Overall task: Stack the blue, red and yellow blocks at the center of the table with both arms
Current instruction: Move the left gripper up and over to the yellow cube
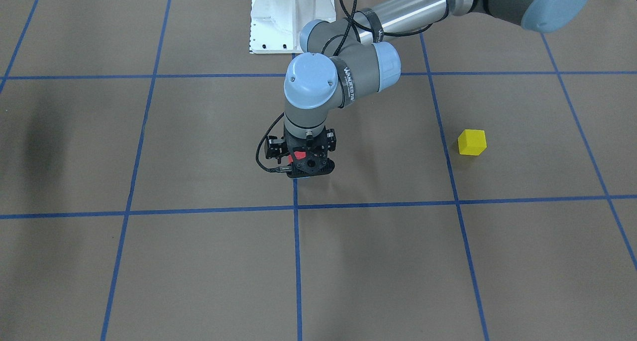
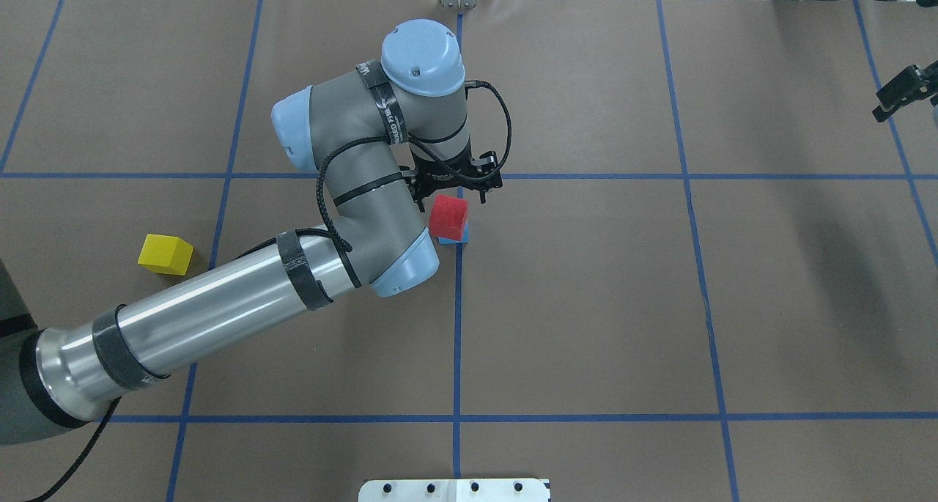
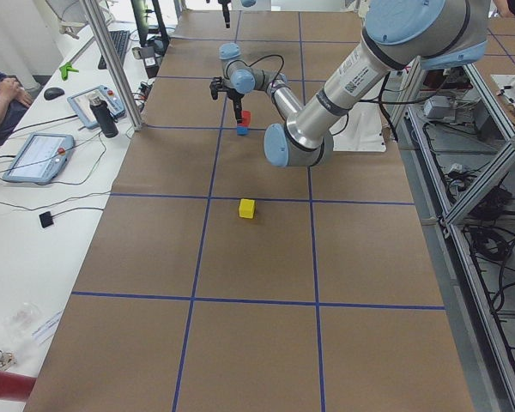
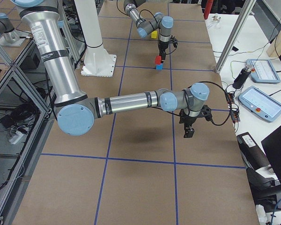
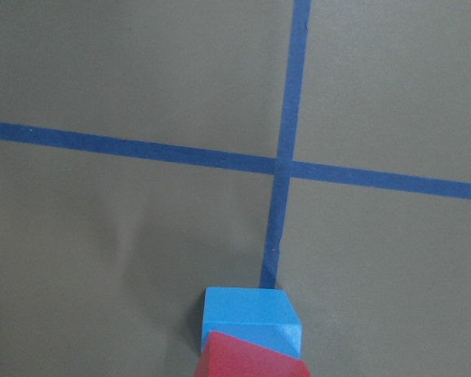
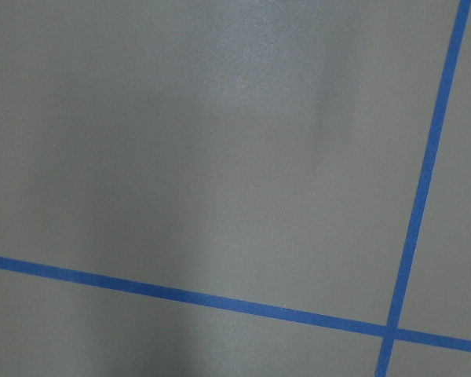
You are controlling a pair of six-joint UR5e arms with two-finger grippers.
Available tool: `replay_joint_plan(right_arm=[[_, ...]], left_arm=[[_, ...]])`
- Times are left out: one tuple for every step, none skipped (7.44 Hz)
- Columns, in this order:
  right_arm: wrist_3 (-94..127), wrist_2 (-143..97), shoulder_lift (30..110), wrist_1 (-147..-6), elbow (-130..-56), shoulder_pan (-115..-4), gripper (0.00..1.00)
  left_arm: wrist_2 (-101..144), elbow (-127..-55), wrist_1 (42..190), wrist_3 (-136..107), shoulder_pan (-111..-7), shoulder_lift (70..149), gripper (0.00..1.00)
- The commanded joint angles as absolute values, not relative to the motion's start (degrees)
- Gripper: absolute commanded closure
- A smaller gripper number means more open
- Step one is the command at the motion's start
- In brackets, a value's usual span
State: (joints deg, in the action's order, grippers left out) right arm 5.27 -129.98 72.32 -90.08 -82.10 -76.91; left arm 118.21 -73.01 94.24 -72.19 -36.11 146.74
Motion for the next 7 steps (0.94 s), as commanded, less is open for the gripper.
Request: replay_joint_plan(right_arm=[[5.3, -130.1, 72.2, -90.1, -82.2, -76.9, 0.00], [5.3, -130.1, 72.2, -90.1, -82.2, -76.9, 0.00], [5.3, -130.1, 72.2, -90.1, -82.2, -77.0, 0.00], [5.3, -130.1, 72.2, -90.1, -82.2, -76.9, 0.00], [5.3, -130.0, 72.2, -90.1, -82.2, -76.9, 0.00], [5.3, -130.0, 72.2, -90.1, -82.1, -76.9, 0.00], [5.3, -130.0, 72.2, -90.1, -82.2, -76.9, 0.00]], left_arm=[[118.6, -77.9, 93.2, -71.8, -39.4, 145.7, 0.01], [118.6, -84.9, 90.6, -70.7, -40.0, 141.6, 0.01], [118.7, -94.4, 86.5, -64.7, -41.7, 135.2, 0.01], [118.6, -104.1, 81.6, -58.1, -42.6, 127.8, 0.01], [118.6, -111.6, 79.2, -53.1, -44.5, 121.0, 0.01], [118.6, -115.3, 79.7, -50.1, -45.1, 113.5, 0.01], [118.3, -115.4, 81.8, -46.5, -45.3, 108.6, 0.01]])
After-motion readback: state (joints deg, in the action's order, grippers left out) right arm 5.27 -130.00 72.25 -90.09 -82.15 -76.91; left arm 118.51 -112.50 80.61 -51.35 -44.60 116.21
